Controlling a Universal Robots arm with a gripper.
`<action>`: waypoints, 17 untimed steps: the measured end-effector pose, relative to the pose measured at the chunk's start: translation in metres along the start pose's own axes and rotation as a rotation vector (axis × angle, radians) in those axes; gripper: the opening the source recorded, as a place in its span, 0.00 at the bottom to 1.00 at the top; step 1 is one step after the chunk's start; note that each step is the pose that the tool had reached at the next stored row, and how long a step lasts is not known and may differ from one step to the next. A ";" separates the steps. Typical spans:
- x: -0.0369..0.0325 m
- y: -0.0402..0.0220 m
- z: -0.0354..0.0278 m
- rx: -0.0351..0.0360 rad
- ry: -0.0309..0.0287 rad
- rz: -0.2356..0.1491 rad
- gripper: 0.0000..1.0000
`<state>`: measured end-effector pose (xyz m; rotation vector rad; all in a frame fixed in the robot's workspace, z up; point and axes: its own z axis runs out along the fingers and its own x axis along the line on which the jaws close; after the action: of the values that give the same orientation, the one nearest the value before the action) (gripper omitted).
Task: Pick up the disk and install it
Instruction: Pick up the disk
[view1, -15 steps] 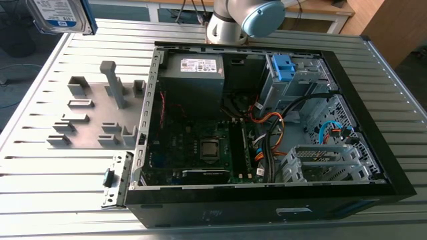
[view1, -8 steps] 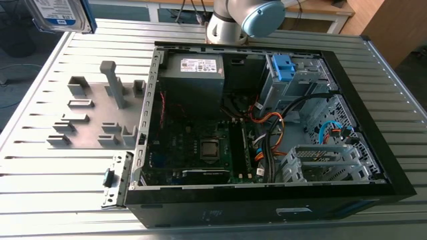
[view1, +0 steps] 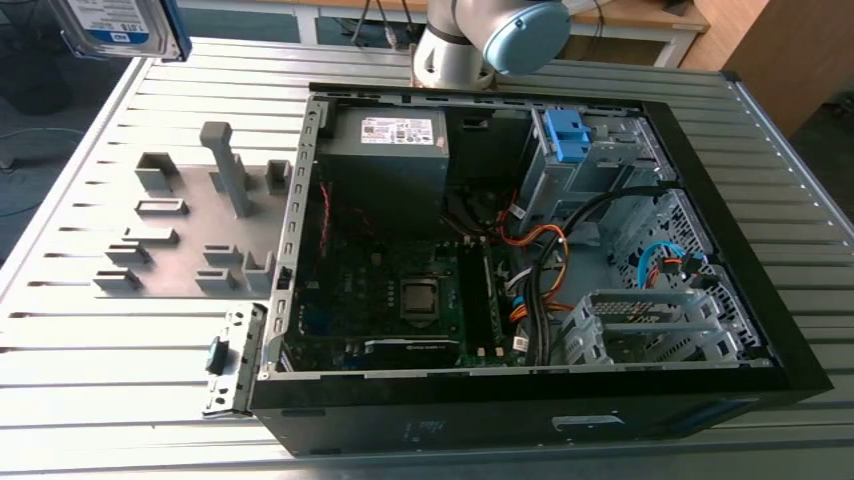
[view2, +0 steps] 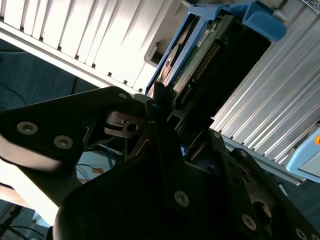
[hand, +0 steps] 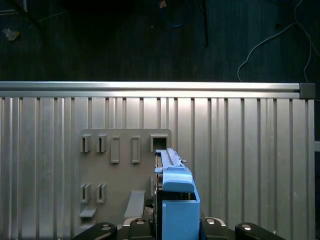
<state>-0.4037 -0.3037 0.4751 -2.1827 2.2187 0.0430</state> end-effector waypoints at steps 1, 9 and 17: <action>0.0000 0.0000 -0.0013 0.0000 0.0000 0.000 0.36; -0.0003 0.0000 -0.0082 0.0001 0.0000 0.000 0.36; -0.0003 -0.0019 -0.0084 0.0000 0.0001 0.000 0.36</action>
<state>-0.4018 -0.3038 0.4835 -2.1827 2.2187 0.0429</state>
